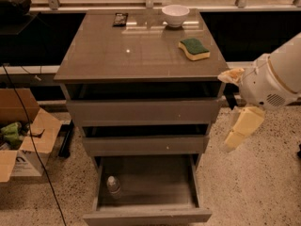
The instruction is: Pick water bottle from bottom drawer and place on counter
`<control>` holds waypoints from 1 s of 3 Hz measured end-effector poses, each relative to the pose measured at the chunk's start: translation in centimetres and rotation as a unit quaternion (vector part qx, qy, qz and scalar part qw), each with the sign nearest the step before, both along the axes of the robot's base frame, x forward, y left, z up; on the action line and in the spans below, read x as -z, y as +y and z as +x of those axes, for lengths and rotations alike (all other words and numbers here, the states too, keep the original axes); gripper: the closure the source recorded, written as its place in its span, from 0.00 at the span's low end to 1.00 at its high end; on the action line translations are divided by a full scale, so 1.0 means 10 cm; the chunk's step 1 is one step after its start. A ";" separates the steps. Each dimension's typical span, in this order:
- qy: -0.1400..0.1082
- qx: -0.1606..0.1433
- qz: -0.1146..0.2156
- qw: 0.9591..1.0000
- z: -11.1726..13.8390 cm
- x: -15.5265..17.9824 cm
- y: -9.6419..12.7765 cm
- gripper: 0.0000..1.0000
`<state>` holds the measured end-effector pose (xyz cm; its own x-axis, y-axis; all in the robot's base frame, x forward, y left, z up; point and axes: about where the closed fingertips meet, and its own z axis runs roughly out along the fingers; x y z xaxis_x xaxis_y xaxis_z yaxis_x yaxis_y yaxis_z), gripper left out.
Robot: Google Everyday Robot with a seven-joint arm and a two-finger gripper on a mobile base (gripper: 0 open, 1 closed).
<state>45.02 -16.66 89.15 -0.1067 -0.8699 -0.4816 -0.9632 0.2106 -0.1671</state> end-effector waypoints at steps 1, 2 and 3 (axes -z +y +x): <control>0.018 0.003 0.081 0.997 0.10 0.37 0.13 0.00; 0.018 0.003 0.081 0.997 0.10 0.37 0.13 0.00; 0.034 0.013 0.093 0.995 0.11 0.61 0.29 0.00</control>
Offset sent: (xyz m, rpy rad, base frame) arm 0.0083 0.0091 -0.0339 0.1363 0.0300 -0.0069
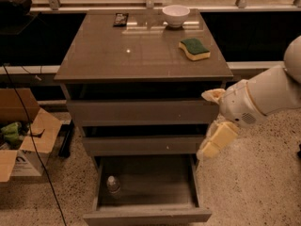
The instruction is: Pick water bottle from bottom drawer and place on counter
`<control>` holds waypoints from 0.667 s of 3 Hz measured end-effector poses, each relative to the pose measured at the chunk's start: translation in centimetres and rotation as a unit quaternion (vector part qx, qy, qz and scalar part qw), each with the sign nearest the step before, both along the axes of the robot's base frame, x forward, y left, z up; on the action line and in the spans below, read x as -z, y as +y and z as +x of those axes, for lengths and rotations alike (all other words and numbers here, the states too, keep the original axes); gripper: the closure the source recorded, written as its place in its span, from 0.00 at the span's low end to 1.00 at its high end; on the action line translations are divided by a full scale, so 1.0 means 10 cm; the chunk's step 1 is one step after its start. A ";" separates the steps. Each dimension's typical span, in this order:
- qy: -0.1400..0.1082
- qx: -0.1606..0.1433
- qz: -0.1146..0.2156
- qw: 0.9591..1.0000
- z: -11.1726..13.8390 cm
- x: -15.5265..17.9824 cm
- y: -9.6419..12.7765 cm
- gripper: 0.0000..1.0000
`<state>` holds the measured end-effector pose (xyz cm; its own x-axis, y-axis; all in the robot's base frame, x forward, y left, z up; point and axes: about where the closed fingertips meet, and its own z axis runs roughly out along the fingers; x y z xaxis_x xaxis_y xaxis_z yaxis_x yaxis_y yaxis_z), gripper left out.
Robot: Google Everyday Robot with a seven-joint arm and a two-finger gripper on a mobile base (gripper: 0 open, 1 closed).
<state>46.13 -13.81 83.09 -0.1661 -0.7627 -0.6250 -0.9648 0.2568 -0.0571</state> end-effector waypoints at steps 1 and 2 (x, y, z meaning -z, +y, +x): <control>0.014 0.001 0.043 0.999 0.05 0.40 0.24 0.00; 0.021 0.009 0.090 0.996 0.07 0.83 0.43 0.00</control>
Offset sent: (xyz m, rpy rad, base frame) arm 0.0128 0.0606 -0.1393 0.3073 0.0538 -0.0549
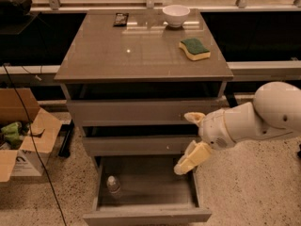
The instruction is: Pick water bottle from bottom drawer and place on counter
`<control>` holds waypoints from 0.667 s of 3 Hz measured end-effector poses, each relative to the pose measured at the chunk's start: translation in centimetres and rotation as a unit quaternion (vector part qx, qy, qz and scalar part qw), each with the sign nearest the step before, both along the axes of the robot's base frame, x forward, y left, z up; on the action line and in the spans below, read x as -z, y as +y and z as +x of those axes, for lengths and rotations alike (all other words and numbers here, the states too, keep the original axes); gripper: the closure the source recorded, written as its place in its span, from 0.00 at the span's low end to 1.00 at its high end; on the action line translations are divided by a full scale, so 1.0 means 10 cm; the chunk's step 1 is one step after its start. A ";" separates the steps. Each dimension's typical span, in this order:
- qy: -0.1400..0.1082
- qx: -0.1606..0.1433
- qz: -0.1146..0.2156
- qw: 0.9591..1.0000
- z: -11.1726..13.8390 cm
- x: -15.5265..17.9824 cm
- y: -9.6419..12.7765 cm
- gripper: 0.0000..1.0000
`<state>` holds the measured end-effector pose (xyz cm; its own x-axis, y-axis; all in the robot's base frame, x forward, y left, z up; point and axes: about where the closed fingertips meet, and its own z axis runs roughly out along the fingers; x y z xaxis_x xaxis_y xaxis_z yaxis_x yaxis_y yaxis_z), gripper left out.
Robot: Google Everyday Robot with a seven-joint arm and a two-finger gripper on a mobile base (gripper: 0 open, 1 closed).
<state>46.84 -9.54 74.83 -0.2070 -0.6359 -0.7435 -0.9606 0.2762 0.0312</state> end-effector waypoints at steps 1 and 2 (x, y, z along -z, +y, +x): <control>0.015 0.003 0.047 0.999 0.03 0.43 0.15 0.00; 0.064 0.015 0.116 0.991 0.07 1.00 0.31 0.00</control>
Offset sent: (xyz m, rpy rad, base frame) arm 0.0162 0.0437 -0.1820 0.4315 0.2817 -0.0709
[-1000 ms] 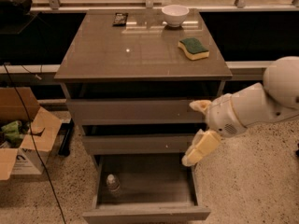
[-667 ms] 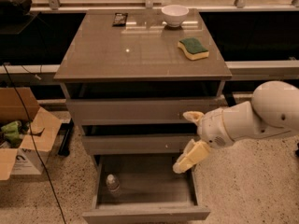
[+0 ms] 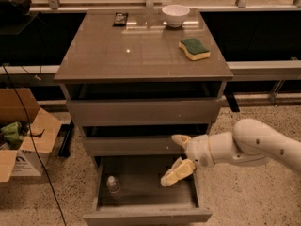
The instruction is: Pick water bottle from bottom drawer and place on counter
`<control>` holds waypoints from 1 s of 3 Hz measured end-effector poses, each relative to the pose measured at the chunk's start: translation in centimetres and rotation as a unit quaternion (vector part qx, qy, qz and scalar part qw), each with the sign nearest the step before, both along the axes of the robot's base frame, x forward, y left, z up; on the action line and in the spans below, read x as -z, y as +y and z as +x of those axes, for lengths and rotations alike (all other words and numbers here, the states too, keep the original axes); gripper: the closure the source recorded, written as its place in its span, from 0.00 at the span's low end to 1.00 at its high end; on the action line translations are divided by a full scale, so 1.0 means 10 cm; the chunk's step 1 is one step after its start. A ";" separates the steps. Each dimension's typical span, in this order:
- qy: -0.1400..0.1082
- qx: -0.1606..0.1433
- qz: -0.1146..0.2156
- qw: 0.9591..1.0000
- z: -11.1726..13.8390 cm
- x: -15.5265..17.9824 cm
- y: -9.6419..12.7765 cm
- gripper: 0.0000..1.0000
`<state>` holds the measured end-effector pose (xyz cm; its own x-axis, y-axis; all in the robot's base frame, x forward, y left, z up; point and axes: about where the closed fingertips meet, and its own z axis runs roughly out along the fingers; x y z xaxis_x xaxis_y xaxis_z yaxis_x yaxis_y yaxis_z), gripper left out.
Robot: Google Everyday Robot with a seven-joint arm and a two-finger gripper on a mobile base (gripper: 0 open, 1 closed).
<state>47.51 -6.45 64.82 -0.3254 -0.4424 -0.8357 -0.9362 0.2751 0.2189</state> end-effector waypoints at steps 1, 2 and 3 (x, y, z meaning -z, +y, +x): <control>0.025 -0.001 0.016 1.000 -0.04 0.25 0.04 0.00; 0.025 -0.001 0.016 1.000 -0.04 0.25 0.04 0.00; 0.040 0.010 0.046 0.998 -0.05 0.54 0.14 0.00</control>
Offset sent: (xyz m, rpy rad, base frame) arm -0.0044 0.0038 -0.0249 0.0317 0.0505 0.0026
